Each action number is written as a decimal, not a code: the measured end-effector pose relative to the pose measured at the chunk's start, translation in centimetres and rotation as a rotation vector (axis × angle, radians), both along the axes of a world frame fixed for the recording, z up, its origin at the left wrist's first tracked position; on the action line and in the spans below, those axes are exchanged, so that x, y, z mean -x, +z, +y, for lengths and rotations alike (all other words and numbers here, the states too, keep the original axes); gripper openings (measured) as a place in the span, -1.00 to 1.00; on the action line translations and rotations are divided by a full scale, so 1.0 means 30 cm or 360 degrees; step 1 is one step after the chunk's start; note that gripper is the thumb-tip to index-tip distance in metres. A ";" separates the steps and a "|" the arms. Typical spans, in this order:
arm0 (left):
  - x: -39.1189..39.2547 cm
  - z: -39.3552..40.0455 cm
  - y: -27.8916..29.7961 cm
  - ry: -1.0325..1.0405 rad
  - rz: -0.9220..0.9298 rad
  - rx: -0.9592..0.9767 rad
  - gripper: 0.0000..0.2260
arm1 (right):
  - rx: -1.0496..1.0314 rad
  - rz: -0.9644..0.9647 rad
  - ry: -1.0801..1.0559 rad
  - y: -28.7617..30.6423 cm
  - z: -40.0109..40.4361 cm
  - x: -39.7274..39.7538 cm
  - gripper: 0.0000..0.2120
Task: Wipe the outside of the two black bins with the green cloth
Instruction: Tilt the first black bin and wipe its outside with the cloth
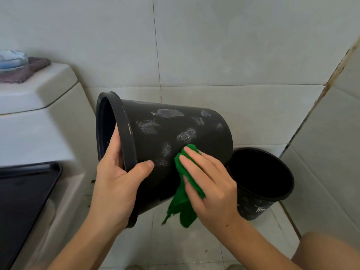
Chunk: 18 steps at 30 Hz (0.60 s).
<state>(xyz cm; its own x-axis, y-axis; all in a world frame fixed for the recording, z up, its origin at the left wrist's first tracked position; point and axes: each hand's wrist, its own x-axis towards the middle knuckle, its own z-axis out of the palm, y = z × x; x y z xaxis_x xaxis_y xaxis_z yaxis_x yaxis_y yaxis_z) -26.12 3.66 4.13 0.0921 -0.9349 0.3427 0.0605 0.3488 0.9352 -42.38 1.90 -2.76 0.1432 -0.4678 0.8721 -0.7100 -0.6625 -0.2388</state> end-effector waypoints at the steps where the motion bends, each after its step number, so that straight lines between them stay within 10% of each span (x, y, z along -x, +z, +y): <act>1: 0.000 0.001 -0.001 0.0004 0.0011 -0.0002 -0.37 | 0.0025 0.0010 -0.0004 0.002 -0.007 0.010 -0.74; 14: 0.008 0.005 -0.014 -0.0010 -0.0005 0.0035 -0.35 | 0.0134 0.0053 0.0096 0.001 0.003 -0.003 -0.72; 18: 0.010 0.016 -0.007 0.0014 -0.0053 0.0021 -0.29 | -0.0286 -0.0465 -0.0145 0.044 -0.075 0.066 -0.68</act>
